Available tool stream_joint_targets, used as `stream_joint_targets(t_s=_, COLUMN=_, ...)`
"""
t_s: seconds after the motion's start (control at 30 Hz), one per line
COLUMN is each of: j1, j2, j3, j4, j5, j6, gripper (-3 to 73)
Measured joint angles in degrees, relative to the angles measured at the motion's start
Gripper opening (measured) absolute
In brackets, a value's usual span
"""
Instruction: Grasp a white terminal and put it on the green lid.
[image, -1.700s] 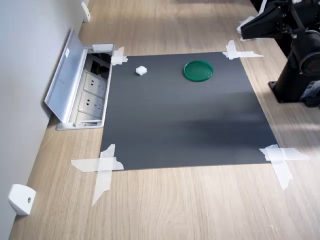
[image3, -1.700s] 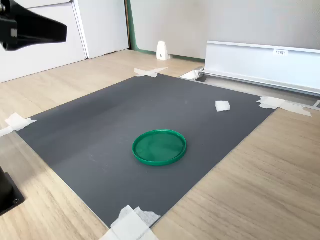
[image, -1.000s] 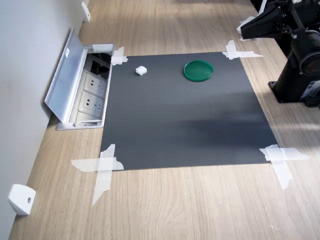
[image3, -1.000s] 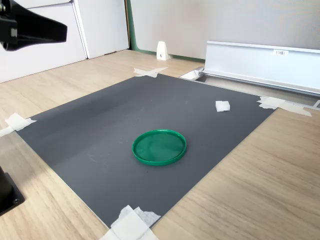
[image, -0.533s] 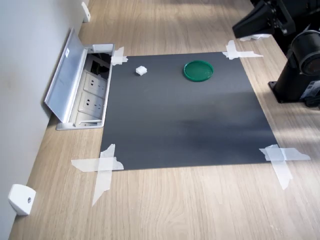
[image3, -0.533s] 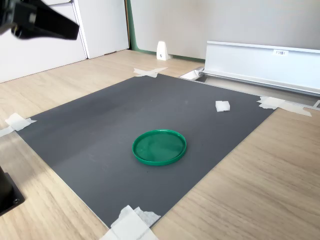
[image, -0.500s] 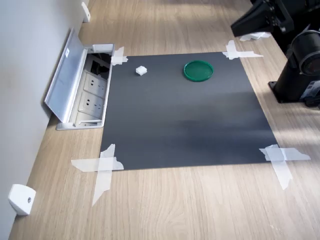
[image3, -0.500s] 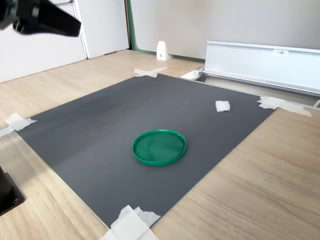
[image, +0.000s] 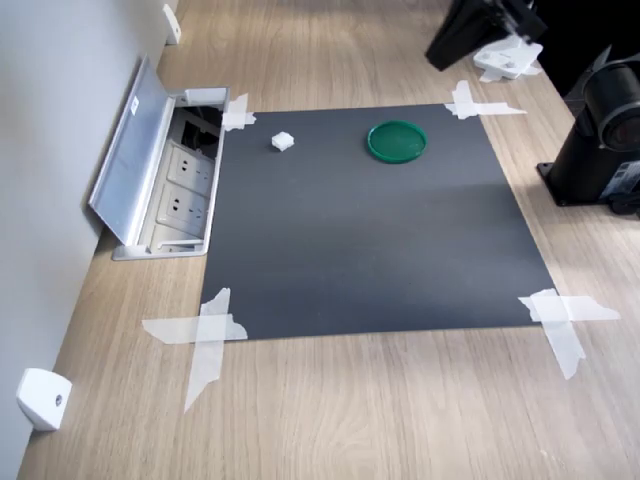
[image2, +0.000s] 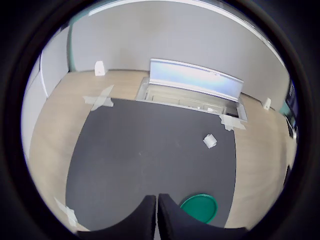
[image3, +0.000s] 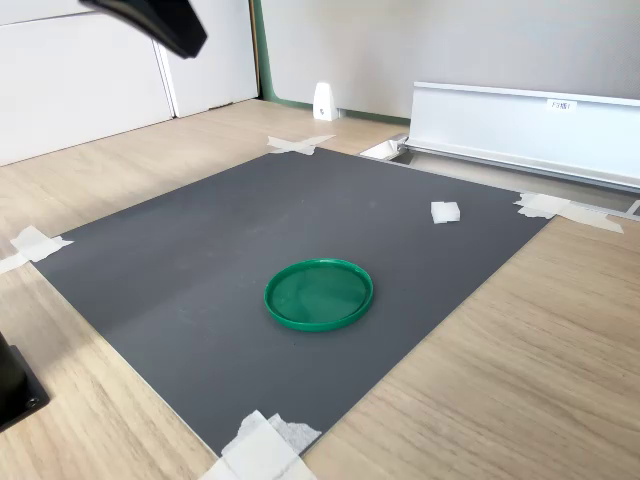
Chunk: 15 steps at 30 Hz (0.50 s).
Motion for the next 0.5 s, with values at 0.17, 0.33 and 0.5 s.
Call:
stream_joint_targets(t_s=0.17, j1=0.0, j2=9.6, j3=-8.0, j4=3.1, j5=5.0, j6=-12.8, gripper=3.5)
stream_joint_targets(t_s=0.33, j1=0.0, j2=18.5, j3=-17.0, j4=5.1, j5=11.9, j6=-18.1, gripper=22.0)
stream_joint_targets(t_s=0.5, j1=0.0, j2=25.4, j3=-25.4, j4=3.6, j5=13.0, j6=-19.3, gripper=49.8)
